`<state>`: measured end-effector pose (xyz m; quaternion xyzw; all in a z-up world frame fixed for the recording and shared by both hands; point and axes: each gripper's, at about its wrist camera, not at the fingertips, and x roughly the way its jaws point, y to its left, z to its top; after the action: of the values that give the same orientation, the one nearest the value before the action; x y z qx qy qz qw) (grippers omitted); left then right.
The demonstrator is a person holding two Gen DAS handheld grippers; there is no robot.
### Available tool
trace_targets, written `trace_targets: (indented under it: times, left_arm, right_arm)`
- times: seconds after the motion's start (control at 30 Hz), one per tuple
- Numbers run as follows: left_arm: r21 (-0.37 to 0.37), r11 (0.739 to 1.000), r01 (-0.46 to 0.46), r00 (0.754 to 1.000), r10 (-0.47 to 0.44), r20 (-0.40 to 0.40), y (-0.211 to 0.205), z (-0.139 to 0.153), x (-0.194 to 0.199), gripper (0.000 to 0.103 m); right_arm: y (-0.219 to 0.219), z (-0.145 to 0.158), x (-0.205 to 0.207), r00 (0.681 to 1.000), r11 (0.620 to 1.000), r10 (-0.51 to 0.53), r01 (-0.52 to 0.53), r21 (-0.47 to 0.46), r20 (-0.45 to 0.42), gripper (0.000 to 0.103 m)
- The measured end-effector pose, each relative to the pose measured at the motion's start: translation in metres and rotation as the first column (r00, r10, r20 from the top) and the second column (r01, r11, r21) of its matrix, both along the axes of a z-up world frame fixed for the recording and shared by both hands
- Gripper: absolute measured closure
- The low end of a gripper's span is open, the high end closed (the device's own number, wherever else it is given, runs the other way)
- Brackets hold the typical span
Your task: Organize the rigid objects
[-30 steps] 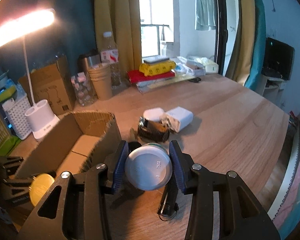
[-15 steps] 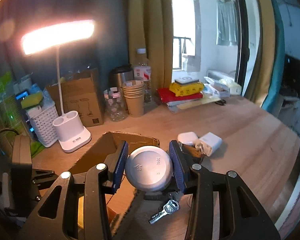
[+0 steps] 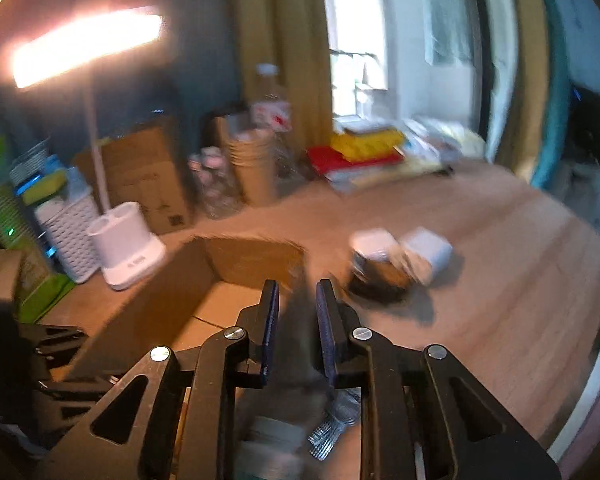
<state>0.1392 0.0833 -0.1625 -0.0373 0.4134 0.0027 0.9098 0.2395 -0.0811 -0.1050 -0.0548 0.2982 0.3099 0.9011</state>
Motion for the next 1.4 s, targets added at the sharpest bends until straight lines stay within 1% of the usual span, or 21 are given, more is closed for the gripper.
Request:
trace_targets:
  times: [0.03,0.07,0.1,0.23,0.3,0.37,0.43,0.57,0.63,0.73,0.77,0.8,0.83,0.87,1.03,1.23,1.4]
  left_arm:
    - [-0.001,1.0,0.0,1.0,0.0,0.0,0.0,0.0,0.0,0.079]
    - [-0.001,1.0,0.0,1.0,0.0,0.0,0.0,0.0,0.0,0.079]
    - [-0.001,1.0,0.0,1.0,0.0,0.0,0.0,0.0,0.0,0.079]
    - [0.0,1.0,-0.001,1.0,0.001,0.0,0.0,0.0,0.0,0.079]
    - [0.0,1.0,-0.001,1.0,0.001,0.0,0.0,0.0,0.0,0.079]
    - [-0.001,1.0,-0.001,1.0,0.001,0.0,0.001,0.0,0.0,0.079]
    - [-0.001,1.0,-0.001,1.0,0.001,0.0,0.0,0.0,0.0,0.079]
    - [-0.006,1.0,0.0,1.0,0.0,-0.001,0.001,0.0,0.0,0.079]
    - [-0.008,1.0,0.0,1.0,0.0,-0.001,0.001,-0.001,0.0,0.079]
    - [-0.009,1.0,0.001,1.0,-0.001,-0.001,0.001,-0.001,0.0,0.079]
    - [-0.008,1.0,0.0,1.0,0.0,-0.001,0.001,-0.001,0.0,0.079]
    - [-0.009,1.0,0.001,1.0,-0.001,-0.001,0.001,0.0,0.0,0.079]
    - [-0.009,1.0,0.001,1.0,-0.001,-0.001,0.001,-0.001,-0.001,0.079]
    - [-0.01,1.0,0.001,1.0,-0.001,-0.001,0.001,-0.001,-0.001,0.079]
    - [-0.012,1.0,0.001,1.0,-0.001,-0.001,0.002,-0.001,-0.001,0.079]
    - [-0.012,1.0,0.001,1.0,-0.001,-0.001,0.002,0.0,-0.001,0.079]
    - [-0.012,1.0,0.001,1.0,-0.001,-0.001,0.002,0.0,-0.001,0.078]
  right_arm:
    - [-0.011,-0.004,0.0,1.0,1.0,-0.017,0.017,0.009,-0.021,0.072]
    - [-0.021,-0.007,-0.003,0.998,0.999,-0.043,0.044,0.017,-0.039,0.058]
    - [-0.029,-0.009,-0.007,0.997,0.998,-0.053,0.054,0.025,-0.048,0.048]
    - [-0.046,-0.014,-0.032,0.997,1.0,-0.001,0.003,0.025,-0.078,0.048]
    - [-0.049,-0.02,-0.041,0.993,0.999,0.025,-0.023,0.022,-0.114,0.048]
    - [-0.046,-0.026,-0.047,0.991,0.999,0.045,-0.045,0.0,-0.124,0.048]
    - [-0.041,-0.03,-0.051,0.989,0.997,0.073,-0.076,-0.016,-0.131,0.048]
    - [-0.034,-0.039,-0.053,0.988,0.994,0.076,-0.087,-0.07,-0.136,0.048]
    - [-0.035,-0.041,-0.052,0.986,0.994,0.08,-0.09,-0.06,-0.143,0.048]
    - [-0.031,-0.044,-0.056,0.987,0.989,0.092,-0.106,-0.104,-0.131,0.048]
    - [-0.027,-0.049,-0.057,0.985,0.982,0.1,-0.12,-0.147,-0.14,0.051]
    - [-0.024,-0.053,-0.058,0.988,0.975,0.091,-0.114,-0.19,-0.128,0.052]
    - [-0.023,-0.056,-0.058,0.989,0.972,0.082,-0.106,-0.208,-0.12,0.055]
    - [-0.024,-0.062,-0.057,0.988,0.972,0.078,-0.106,-0.212,-0.134,0.058]
    - [-0.029,-0.062,-0.056,0.989,0.976,0.075,-0.099,-0.193,-0.124,0.058]
    - [-0.036,-0.047,-0.054,0.994,0.983,0.061,-0.076,-0.166,-0.094,0.058]
    - [-0.039,-0.026,-0.05,0.997,0.991,0.054,-0.06,-0.122,-0.056,0.058]
